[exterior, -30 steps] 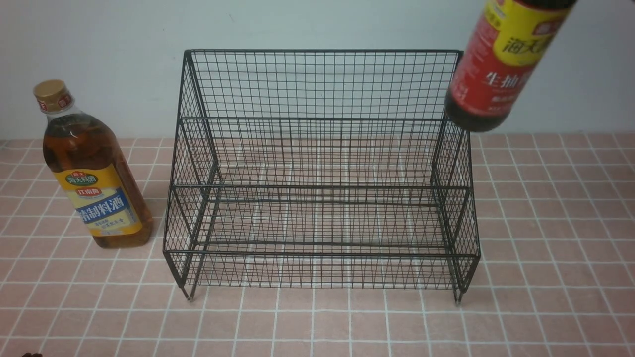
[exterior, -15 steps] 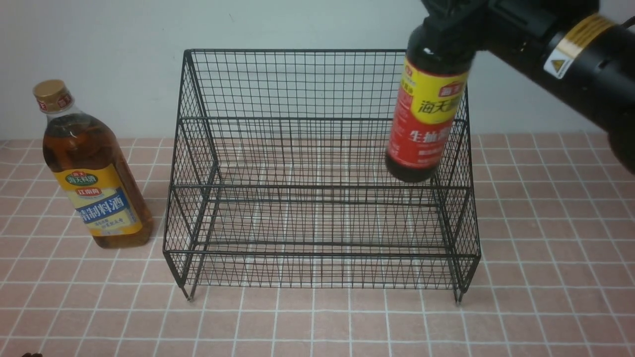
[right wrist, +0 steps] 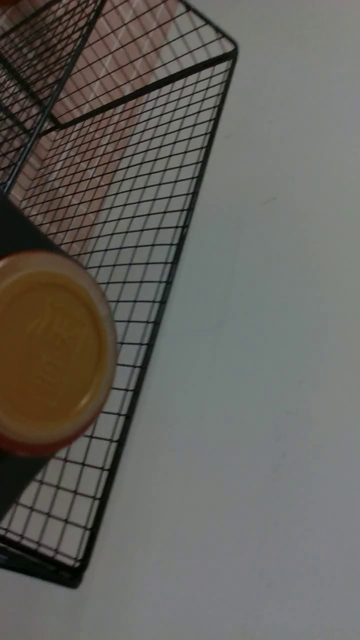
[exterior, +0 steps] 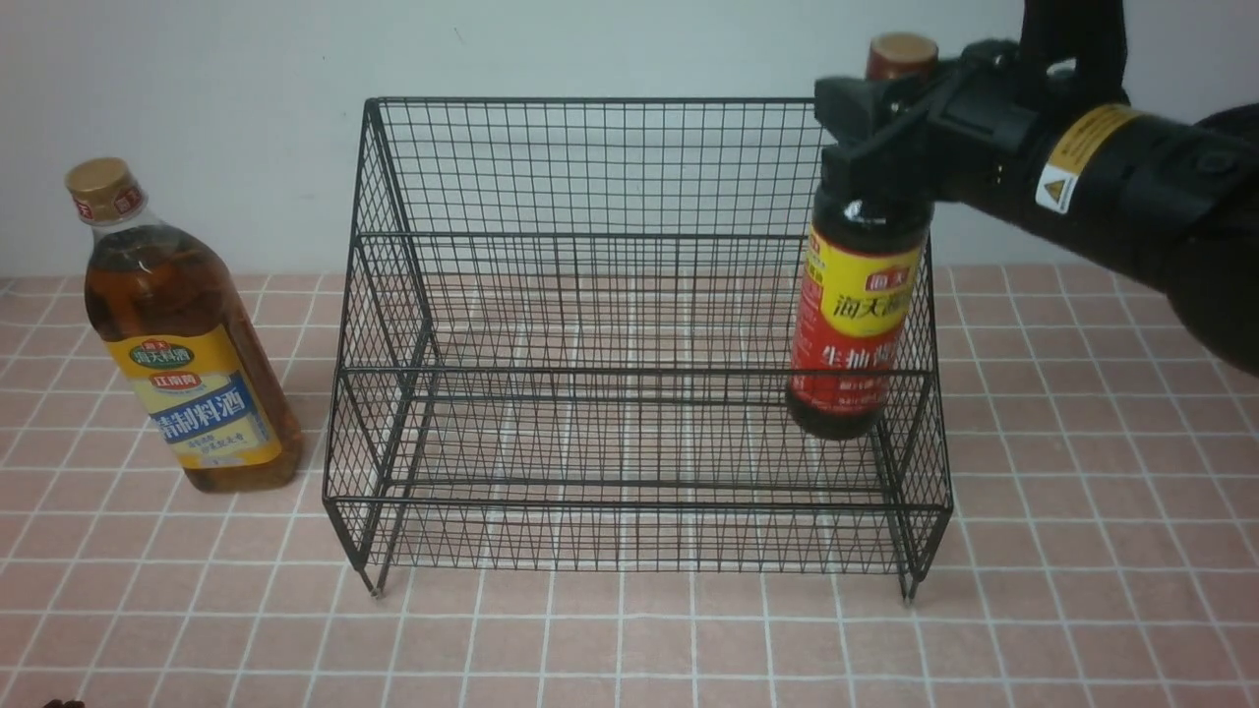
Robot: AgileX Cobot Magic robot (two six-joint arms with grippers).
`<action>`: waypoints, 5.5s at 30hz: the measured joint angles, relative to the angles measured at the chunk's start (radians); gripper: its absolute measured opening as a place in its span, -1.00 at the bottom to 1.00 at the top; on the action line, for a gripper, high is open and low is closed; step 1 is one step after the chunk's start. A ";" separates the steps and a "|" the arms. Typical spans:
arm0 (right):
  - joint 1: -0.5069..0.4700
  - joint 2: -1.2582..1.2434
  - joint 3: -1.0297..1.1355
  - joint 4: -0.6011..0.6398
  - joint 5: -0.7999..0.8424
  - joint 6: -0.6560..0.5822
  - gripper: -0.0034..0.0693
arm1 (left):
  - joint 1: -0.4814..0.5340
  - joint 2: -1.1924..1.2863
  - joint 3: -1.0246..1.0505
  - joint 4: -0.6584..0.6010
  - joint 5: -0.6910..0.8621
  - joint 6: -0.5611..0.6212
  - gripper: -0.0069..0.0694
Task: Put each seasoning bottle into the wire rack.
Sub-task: Use the right arm to put the condiment bottle back on the shelf, then use the left arm to grab the condiment bottle closest to it
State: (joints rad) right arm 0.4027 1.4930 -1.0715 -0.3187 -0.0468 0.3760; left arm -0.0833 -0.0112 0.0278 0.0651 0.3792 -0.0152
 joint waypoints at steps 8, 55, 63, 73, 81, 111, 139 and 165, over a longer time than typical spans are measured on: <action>0.000 0.041 -0.001 0.004 0.047 0.066 -0.17 | 0.000 0.000 0.000 0.000 0.000 0.000 -0.84; -0.004 -1.408 0.485 -0.205 0.615 0.356 -0.94 | 0.000 0.000 0.000 0.000 0.000 0.000 -0.84; -0.004 -1.417 0.509 -0.211 0.526 0.375 -0.94 | 0.000 0.000 0.000 0.000 0.000 0.000 -0.84; -0.004 -1.417 0.549 -0.183 0.397 0.278 -0.94 | 0.000 0.000 0.000 0.000 0.000 0.000 -0.84; -0.004 -1.417 0.646 0.307 0.276 -0.289 -0.94 | 0.000 0.000 0.000 0.000 0.000 0.000 -0.84; -0.481 -1.502 1.094 0.398 0.418 -0.443 -0.94 | 0.000 0.000 -0.001 0.000 0.001 0.000 -0.84; -0.399 -1.504 1.094 0.403 0.418 -0.436 -0.94 | 0.000 0.000 -0.001 0.000 0.001 0.000 -0.84; -0.399 -1.504 1.094 0.403 0.418 -0.436 -0.94 | 0.000 0.000 0.001 -0.208 -0.467 -0.096 -0.84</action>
State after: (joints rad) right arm 0.0040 -0.0113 0.0228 0.0844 0.3714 -0.0595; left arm -0.0833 -0.0115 0.0292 -0.1426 -0.0879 -0.1108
